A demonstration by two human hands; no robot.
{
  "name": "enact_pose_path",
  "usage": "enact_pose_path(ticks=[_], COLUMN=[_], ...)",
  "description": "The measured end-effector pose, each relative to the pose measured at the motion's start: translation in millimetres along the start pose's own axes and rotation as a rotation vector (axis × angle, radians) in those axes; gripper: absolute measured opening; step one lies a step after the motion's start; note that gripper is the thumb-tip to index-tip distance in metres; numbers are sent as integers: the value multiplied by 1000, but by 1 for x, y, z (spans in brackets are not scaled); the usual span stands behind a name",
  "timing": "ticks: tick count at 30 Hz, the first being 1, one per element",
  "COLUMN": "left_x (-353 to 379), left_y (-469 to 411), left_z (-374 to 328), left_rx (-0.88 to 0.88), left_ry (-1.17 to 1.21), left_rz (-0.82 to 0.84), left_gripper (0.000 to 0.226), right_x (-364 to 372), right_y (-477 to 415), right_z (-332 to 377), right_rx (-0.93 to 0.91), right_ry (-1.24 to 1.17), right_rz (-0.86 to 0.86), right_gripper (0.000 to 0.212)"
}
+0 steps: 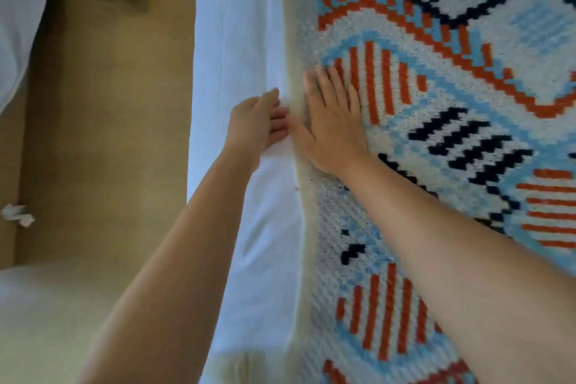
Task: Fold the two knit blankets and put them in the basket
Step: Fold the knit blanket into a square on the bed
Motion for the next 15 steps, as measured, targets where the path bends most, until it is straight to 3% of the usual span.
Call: enact_pose_path(ticks=[5,7,10,12,15], left_x=[-33,-43,-51,-64,-92], left_y=[110,153,207,226,233], left_z=[123,162,208,229,255], left_rx=[-177,-130,40,118,133], left_ry=[-122,-411,-1134,-1290,-1290], left_rz=[78,135,247,223,146], left_gripper=[28,29,40,45,49], right_x=[40,50,62,70,82], right_y=[157,207,259,282,305], right_z=[22,23,35,48,66], right_rx=[67,120,149,130,41], right_ry=[-39,-58,-70,-48,15], right_rz=[-8,31,134,218,312], right_gripper=[60,60,63,64,65])
Point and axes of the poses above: each hand's wrist, its own y-axis away from the middle knuckle, its own x-axis out of the palm, z = x × y, the point moved 7 cm from there along -y, towards the middle knuckle, and after that the axes turned 4 degrees about -x, right-handed, at the moved point
